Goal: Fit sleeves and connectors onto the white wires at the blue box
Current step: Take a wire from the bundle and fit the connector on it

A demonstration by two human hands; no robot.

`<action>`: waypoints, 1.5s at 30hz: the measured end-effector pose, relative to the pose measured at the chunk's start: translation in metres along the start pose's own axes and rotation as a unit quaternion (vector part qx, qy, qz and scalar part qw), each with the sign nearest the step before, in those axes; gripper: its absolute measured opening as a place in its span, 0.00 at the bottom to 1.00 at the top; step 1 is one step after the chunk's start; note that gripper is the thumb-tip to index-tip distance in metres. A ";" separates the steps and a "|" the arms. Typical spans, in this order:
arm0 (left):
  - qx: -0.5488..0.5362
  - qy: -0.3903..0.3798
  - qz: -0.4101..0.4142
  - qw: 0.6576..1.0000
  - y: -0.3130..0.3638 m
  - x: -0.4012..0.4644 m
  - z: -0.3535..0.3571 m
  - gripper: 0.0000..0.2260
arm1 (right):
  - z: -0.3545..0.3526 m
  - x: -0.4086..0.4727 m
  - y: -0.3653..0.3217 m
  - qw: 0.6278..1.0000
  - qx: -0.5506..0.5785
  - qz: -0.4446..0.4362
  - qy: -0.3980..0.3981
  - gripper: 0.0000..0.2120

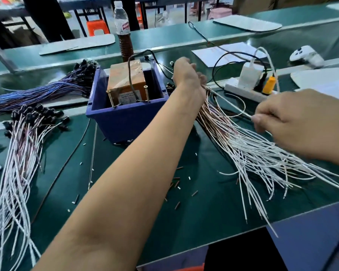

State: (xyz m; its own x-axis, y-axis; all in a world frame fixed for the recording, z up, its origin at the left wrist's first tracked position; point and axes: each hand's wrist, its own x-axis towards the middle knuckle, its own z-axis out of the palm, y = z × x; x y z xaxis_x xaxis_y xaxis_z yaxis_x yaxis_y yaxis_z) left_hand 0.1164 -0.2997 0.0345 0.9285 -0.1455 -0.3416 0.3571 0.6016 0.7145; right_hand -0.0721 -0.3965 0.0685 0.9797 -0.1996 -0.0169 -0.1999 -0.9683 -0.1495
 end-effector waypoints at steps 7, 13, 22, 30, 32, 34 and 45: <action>0.448 0.067 0.151 0.879 -0.032 0.024 -0.006 0.20 | 0.048 0.024 0.000 0.998 -0.048 0.034 -0.022 0.16; 0.532 0.088 0.184 0.821 -0.038 0.034 -0.015 0.13 | 0.066 0.028 0.006 0.997 -0.019 0.071 -0.025 0.19; 0.493 0.096 0.200 0.841 -0.048 0.019 -0.027 0.01 | 0.079 0.060 -0.015 0.996 0.035 0.041 0.076 0.29; 0.558 0.061 0.193 0.805 -0.053 0.025 -0.039 0.14 | 0.095 0.077 -0.017 0.984 0.088 0.041 0.148 0.05; 0.588 0.069 0.218 0.776 -0.054 0.026 -0.043 0.16 | 0.099 0.079 -0.018 0.982 0.098 0.048 0.152 0.05; 0.605 0.069 0.238 0.757 -0.054 0.024 -0.047 0.16 | 0.101 0.080 -0.018 0.980 0.104 0.053 0.160 0.05; 0.607 -0.044 0.133 0.782 -0.027 -0.020 -0.073 0.13 | 0.089 0.078 -0.050 0.963 0.158 0.002 0.220 0.05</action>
State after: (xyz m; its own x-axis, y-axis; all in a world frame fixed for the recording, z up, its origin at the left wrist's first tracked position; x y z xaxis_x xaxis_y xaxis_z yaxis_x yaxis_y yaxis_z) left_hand 0.0813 -0.2556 -0.0222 0.9708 -0.2274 -0.0763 -0.0666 -0.5609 0.8252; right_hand 0.0160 -0.3503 -0.0135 0.8643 -0.3145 0.3924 -0.1215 -0.8878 -0.4439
